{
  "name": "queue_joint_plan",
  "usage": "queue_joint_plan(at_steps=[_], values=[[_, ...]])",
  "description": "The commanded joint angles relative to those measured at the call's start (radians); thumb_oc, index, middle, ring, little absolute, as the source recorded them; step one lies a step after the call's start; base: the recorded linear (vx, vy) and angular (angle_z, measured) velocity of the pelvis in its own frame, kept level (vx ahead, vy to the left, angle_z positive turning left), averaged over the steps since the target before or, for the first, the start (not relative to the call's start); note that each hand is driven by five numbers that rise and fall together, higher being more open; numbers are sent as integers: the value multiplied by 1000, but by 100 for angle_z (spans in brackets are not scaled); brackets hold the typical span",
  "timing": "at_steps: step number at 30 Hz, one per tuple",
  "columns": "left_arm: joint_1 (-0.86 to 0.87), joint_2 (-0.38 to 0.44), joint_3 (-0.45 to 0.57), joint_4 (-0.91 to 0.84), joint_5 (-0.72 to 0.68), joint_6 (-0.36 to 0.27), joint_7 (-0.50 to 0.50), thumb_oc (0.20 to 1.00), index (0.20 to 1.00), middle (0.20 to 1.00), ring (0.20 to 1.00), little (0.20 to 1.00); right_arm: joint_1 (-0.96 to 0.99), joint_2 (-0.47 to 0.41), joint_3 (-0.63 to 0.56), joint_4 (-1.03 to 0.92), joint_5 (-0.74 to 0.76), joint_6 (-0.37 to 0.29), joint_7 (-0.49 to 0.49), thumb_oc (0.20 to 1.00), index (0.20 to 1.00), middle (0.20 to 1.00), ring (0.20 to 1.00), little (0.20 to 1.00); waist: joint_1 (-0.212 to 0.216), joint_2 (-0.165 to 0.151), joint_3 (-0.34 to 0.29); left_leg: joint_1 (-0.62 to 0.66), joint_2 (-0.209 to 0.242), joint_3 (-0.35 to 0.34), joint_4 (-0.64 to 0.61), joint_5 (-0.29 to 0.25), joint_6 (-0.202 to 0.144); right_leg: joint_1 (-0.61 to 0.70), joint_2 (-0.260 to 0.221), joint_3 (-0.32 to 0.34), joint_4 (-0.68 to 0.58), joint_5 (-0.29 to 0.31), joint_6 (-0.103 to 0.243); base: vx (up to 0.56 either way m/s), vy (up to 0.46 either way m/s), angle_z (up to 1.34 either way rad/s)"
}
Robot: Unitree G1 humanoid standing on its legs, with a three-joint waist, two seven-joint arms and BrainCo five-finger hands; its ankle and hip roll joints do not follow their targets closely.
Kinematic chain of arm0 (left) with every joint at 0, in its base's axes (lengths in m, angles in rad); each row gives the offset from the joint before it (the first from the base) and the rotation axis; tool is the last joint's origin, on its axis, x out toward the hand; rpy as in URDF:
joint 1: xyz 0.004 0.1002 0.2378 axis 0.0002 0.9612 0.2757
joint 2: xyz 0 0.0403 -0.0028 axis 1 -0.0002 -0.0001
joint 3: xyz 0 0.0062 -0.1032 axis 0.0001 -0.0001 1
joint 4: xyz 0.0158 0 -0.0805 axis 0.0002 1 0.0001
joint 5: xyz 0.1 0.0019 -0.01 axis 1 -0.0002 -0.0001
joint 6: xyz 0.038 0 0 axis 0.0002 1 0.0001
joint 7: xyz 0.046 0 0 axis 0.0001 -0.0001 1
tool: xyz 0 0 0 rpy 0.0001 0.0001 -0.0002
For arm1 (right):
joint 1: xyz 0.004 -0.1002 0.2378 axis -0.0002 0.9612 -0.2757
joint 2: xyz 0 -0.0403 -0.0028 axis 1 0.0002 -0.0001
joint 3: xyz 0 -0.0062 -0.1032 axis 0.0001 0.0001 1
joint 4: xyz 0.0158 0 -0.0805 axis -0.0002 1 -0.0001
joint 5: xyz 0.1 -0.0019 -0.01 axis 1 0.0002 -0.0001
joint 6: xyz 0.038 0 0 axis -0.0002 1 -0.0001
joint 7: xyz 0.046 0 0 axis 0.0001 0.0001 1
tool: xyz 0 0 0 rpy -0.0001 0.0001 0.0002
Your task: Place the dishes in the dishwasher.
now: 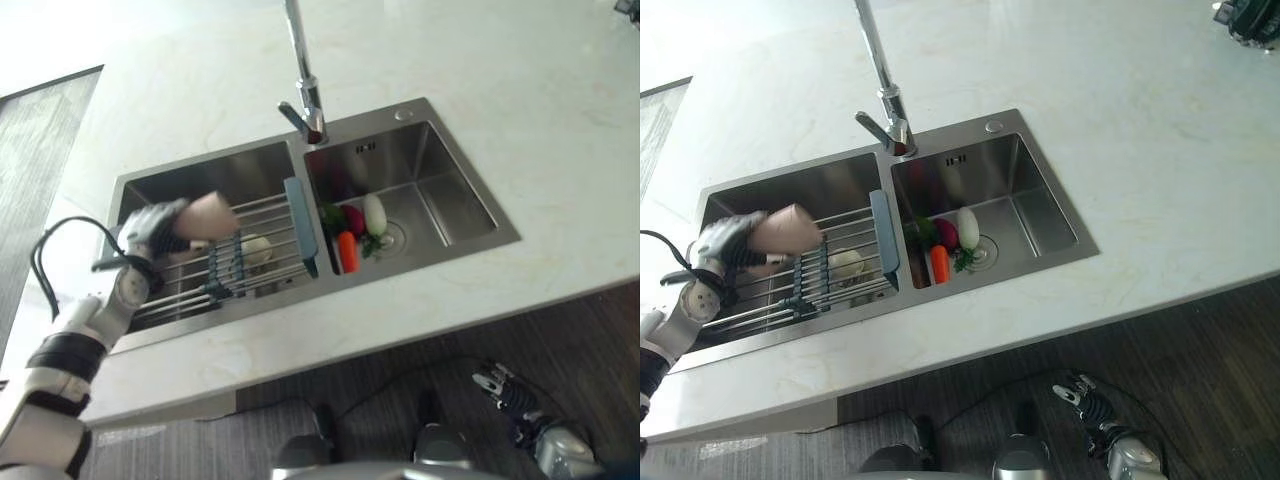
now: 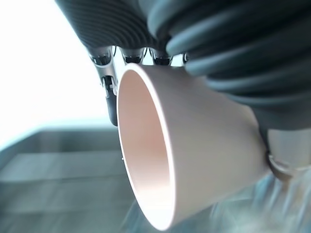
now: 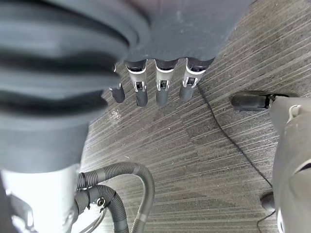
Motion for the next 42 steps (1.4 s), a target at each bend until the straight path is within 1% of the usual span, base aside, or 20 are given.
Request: queue_joint_plan(at_steps=[1, 2, 4, 7, 10, 16, 18, 20, 23, 25, 27, 30, 31, 32, 34, 35, 37, 40, 41, 42], values=[[-24, 67, 116, -13, -23, -41, 162, 200, 200, 200, 200, 200, 10, 30, 1, -14, 44, -61, 21, 1000, 1000, 1000, 1000, 1000, 15, 3, -44, -44, -38, 20, 76, -65, 27, -43, -50, -83, 136, -69, 63, -32, -50, 9], [-24, 67, 116, -13, -23, -41, 162, 200, 200, 200, 200, 200, 10, 30, 1, -14, 44, -61, 21, 1000, 1000, 1000, 1000, 1000, 15, 3, -44, -44, -38, 20, 76, -65, 27, -43, -50, -83, 136, -69, 63, 71, -70, 11], [47, 76, 221, -138, 20, -43, 262, 200, 200, 200, 200, 200, 23, 55, -12, -14, 42, -59, 20, 1000, 1000, 1000, 1000, 1000, 28, 8, -67, -26, -42, 13, 68, -72, 26, -22, -49, -93, 133, -81, 60, 76, -84, 8], [98, 77, 293, -213, 49, -48, 321, 200, 200, 200, 200, 200, 30, 71, -23, -8, 39, -55, 24, 1000, 1000, 1000, 1000, 1000, 38, 11, -82, -15, -47, 3, 64, -78, 24, -7, -47, -97, 131, -91, 57, 53, -69, 9], [164, 69, 385, -320, 107, -46, 326, 200, 200, 200, 200, 200, 41, 92, -46, 6, 26, -50, 34, 1000, 1000, 1000, 1000, 1000, 54, 13, -100, -4, -47, -7, 68, -87, 22, 12, -43, -107, 133, -108, 52, 50, -93, 4], [248, 37, 483, -439, 89, -27, 287, 200, 200, 200, 200, 200, 53, 107, -60, 10, -19, -33, 32, 1000, 1000, 1000, 1000, 1000, 77, 13, -114, 2, -42, -29, 76, -92, 16, 32, -30, -118, 132, -127, 37, 37, -111, 14], [341, -20, 552, -507, 90, -22, 266, 200, 200, 200, 200, 200, 49, 122, -67, 24, -18, -16, 26, 1000, 1000, 1000, 1000, 1000, 113, 11, -126, 2, -37, -60, 84, -93, 8, 52, -15, -130, 123, -141, 24, 57, -219, 13], [379, -37, 575, -523, 85, -22, 271, 200, 200, 200, 200, 200, 41, 127, -69, 32, -26, -12, 30, 1000, 1000, 1000, 1000, 1000, 128, 11, -131, 1, -34, -75, 88, -94, 3, 58, -9, -136, 120, -146, 18, 26, -169, 27], [447, -78, 623, -554, 73, -29, 301, 200, 200, 200, 200, 200, 30, 130, -60, 38, -36, -11, 28, 1000, 1000, 1000, 1000, 1000, 164, 11, -138, -15, -27, -111, 106, -94, -8, 64, 2, -148, 114, -158, 4, -7, -163, 35], [524, -120, 685, -572, 23, -46, 349, 200, 200, 200, 200, 200, 10, 128, -45, 57, -40, 3, 26, 1000, 1000, 1000, 1000, 1000, 212, 9, -146, -37, -27, -161, 134, -95, -23, 72, 20, -160, 103, -169, -15, 10, -256, 47], [551, -142, 708, -575, 14, -55, 357, 200, 200, 200, 200, 200, 2, 127, -41, 67, -39, 13, 25, 1000, 1000, 1000, 1000, 1000, 226, 11, -150, -48, -23, -171, 146, -92, -32, 76, 26, -167, 97, -171, -22, 33, -131, 36], [587, -180, 732, -577, 1, -67, 354, 200, 200, 200, 200, 200, -9, 125, -40, 84, -38, 27, 18, 1000, 1000, 1000, 1000, 1000, 243, 17, -154, -66, -6, -170, 153, -72, -54, 83, 35, -186, 88, -173, -32, 41, -91, 29], [603, -213, 734, -575, 3, -79, 338, 200, 200, 200, 200, 200, -8, 128, -48, 88, -39, 47, 14, 1000, 1000, 1000, 1000, 1000, 249, 23, -150, -87, 31, -152, 149, -28, -84, 94, 42, -207, 75, -168, -34, 11, -63, 41], [606, -222, 731, -575, 6, -85, 338, 200, 200, 200, 200, 200, -7, 128, -51, 90, -39, 45, 10, 1000, 1000, 1000, 1000, 1000, 249, 26, -146, -93, 45, -147, 144, -12, -92, 96, 43, -214, 72, -165, -34, -26, -73, 70], [618, -250, 724, -578, 1, -97, 345, 200, 200, 200, 200, 200, -11, 132, -56, 99, -67, 40, 6, 1000, 1000, 1000, 1000, 1000, 252, 36, -133, -100, 96, -150, 102, 47, -131, 108, 46, -223, 59, -172, -25, -36, -47, 134], [625, -271, 721, -579, -10, -118, 337, 200, 200, 200, 200, 200, -15, 136, -50, 111, -62, 28, -21, 1000, 1000, 1000, 1000, 1000, 247, 43, -119, -95, 121, -96, 87, 75, -142, 110, 32, -267, 55, -159, -17, -95, -44, 169], [627, -286, 715, -575, 2, -127, 338, 200, 200, 200, 200, 200, -17, 137, -56, 112, -29, 39, -38, 1000, 1000, 1000, 1000, 1000, 240, 42, -109, -85, 112, -48, 106, 61, -136, 105, 16, -311, 62, -147, -14, -207, -13, 126], [620, -313, 695, -575, 24, -144, 365, 200, 200, 200, 200, 200, -18, 142, -77, 135, 8, 26, -37, 1000, 1000, 1000, 1000, 1000, 221, 20, -99, -81, 40, 31, 233, -36, -91, 83, -6, -357, 70, -122, -19, -236, -17, 83], [611, -323, 691, -576, 24, -169, 364, 200, 200, 200, 200, 200, -20, 147, -89, 148, 18, 13, -42, 1000, 1000, 1000, 1000, 1000, 217, 4, -98, -83, -12, 60, 329, -111, -56, 69, -13, -369, 73, -109, -25, -202, -18, 105], [609, -325, 691, -577, 25, -175, 361, 200, 200, 200, 200, 200, -19, 148, -92, 151, 23, 10, -43, 1000, 1000, 1000, 1000, 1000, 216, 3, -100, -84, -19, 64, 343, -125, -50, 66, -13, -372, 74, -107, -25, -177, 6, 90]])
